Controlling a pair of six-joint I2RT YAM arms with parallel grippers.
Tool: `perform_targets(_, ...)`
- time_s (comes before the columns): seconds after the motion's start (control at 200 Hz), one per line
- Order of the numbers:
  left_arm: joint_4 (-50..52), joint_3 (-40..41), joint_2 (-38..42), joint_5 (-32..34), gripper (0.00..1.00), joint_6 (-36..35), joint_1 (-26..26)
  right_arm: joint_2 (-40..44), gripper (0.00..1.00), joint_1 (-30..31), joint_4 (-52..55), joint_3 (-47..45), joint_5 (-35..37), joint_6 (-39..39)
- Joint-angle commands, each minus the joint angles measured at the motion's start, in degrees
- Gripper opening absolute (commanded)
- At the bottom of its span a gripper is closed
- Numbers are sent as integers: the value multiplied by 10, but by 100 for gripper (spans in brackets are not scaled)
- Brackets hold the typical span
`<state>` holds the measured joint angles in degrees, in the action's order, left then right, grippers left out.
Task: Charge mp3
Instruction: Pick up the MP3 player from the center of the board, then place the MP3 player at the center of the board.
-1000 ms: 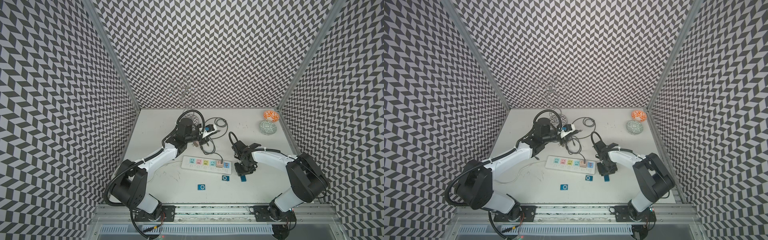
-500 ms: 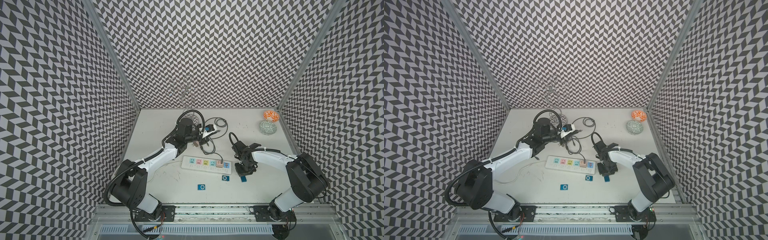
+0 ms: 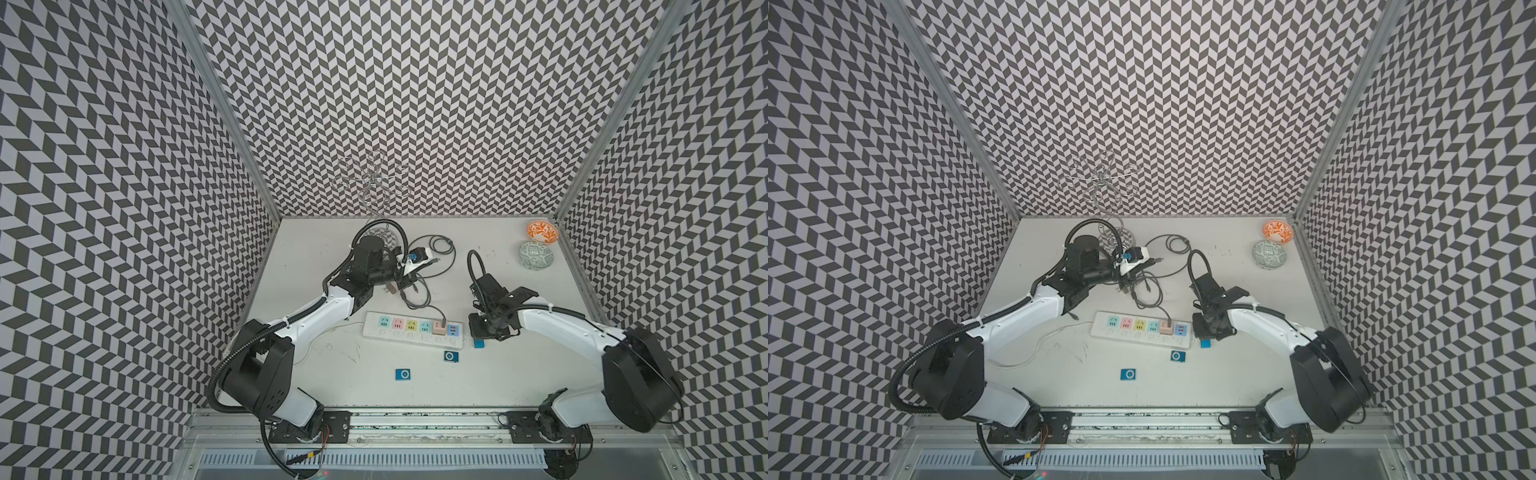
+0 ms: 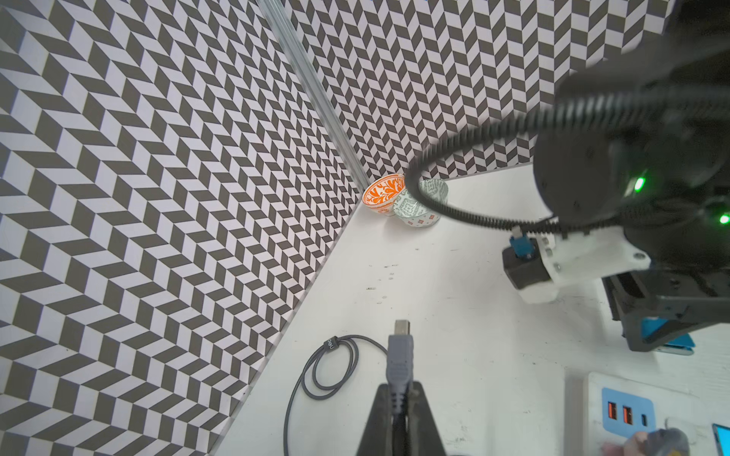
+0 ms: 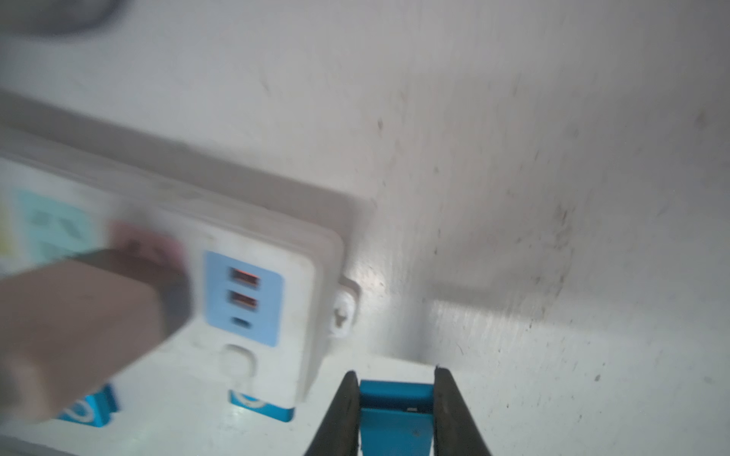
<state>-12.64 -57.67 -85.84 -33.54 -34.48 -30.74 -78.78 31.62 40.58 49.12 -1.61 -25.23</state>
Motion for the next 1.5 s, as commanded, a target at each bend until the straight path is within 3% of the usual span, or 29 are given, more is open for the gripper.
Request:
perform_targets(0.0, -32, 12, 28, 20, 0, 15, -5, 70, 15, 6, -149, -53, 73, -69)
perform_targets(0.12, -48, 25, 42, 33, 0, 26, -9, 149, 13, 21, -309, -161, 125, -98)
perform_targets(0.185, -62, 36, 50, 36, 0, 30, -11, 193, 12, 50, -389, -218, 187, -108)
perform_targets(0.29, -65, 43, 57, 47, 0, 29, -21, 241, 9, 78, -468, -284, 254, -111)
perform_targets(0.676, -89, 63, 59, 65, 0, 19, -66, 283, 6, 171, -760, -480, 414, -60)
perform_targets(1.026, -95, 70, 61, 81, 0, 9, -80, 232, 6, 183, -1043, -598, 445, 23)
perform_targets(1.177, -96, 74, 60, 84, 0, 6, -85, 176, 5, 187, -1061, -589, 428, 28)
perform_targets(1.492, -96, 76, 58, 90, 0, 2, -86, 73, 4, 189, -1066, -545, 469, 37)
